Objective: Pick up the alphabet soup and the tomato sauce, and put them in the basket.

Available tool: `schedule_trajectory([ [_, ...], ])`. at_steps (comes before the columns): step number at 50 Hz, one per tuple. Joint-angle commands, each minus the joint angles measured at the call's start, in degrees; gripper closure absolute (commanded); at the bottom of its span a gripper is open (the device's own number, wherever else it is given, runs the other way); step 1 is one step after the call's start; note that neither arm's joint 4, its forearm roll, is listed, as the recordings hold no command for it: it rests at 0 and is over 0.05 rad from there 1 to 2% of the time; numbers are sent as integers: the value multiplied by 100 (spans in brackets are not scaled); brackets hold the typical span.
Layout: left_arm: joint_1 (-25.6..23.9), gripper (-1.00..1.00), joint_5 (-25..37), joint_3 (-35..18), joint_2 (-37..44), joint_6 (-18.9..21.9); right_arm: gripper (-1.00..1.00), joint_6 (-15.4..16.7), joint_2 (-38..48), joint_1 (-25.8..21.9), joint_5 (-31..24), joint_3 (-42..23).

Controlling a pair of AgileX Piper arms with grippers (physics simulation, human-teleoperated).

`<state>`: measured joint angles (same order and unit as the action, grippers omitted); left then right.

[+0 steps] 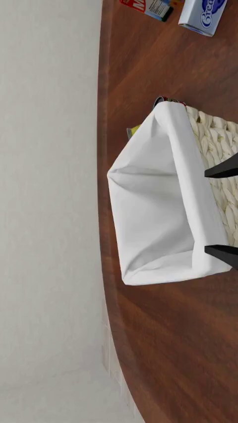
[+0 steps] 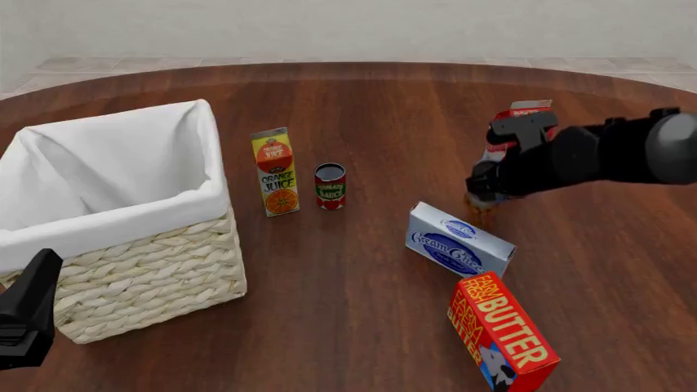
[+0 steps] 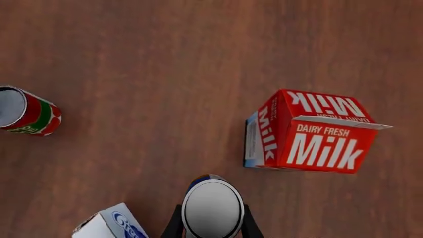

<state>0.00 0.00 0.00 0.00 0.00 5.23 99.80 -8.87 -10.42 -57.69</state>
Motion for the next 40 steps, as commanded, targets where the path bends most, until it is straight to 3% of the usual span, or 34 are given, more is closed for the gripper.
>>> schedule_trajectory([
  [1,0,-100,0,0,0,0,100,-140,-271,-99,-135,-69],
  [40,0,-100,0,0,0,0,100,-180,-819,-487,-590,-384],
])
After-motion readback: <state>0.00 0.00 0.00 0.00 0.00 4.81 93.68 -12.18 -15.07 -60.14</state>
